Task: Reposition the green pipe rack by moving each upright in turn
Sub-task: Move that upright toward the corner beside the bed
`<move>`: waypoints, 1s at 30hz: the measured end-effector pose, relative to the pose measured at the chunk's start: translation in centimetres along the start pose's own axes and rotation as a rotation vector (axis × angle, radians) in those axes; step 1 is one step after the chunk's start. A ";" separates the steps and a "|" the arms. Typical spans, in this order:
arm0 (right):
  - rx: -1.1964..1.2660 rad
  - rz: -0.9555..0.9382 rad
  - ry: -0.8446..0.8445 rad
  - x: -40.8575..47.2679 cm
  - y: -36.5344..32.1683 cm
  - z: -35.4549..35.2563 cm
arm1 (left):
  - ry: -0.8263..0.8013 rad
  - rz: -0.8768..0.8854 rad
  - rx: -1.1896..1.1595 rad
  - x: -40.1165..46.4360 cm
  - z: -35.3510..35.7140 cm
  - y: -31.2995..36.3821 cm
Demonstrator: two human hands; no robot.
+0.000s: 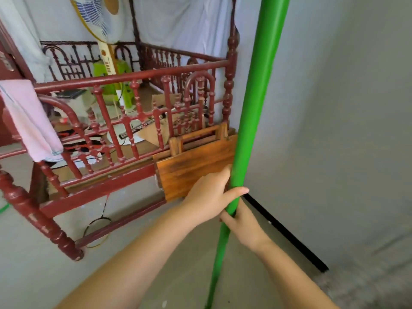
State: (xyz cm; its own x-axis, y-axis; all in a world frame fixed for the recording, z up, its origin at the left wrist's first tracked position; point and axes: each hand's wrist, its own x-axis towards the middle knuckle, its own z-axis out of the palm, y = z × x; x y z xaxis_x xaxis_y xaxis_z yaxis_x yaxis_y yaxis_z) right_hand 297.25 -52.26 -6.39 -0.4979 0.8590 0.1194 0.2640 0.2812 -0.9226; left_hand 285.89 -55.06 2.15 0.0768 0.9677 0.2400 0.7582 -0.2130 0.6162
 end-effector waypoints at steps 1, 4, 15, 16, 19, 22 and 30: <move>-0.007 0.006 0.018 0.2 0.4 -1.0 | 0.000 0.011 0.009 1.0 0.7 0.6; -0.017 0.045 0.054 1.0 1.7 -4.0 | -0.012 0.043 0.036 3.7 2.5 2.2; 0.114 0.110 0.193 5.8 5.0 -9.6 | -0.223 0.141 0.067 11.5 5.4 3.4; 0.115 0.117 0.221 6.4 5.2 -9.9 | -0.259 0.148 0.056 12.4 5.5 3.1; 0.121 0.128 0.287 8.2 5.1 -10.6 | -0.295 0.158 0.058 15.1 5.6 2.5; 0.132 0.160 0.356 10.0 5.2 -11.3 | -0.269 0.182 0.047 17.7 6.2 2.1; -0.070 0.299 0.599 13.0 6.0 -14.0 | -0.272 0.266 -0.070 24.3 8.7 1.4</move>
State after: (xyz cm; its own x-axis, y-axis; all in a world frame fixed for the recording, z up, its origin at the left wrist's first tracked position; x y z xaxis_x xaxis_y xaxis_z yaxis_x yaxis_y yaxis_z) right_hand 303.95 -33.44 -5.22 0.1442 0.9875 0.0640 0.3822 0.0041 -0.9241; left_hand 294.47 -30.71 2.26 0.4411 0.8758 0.1959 0.6436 -0.4609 0.6110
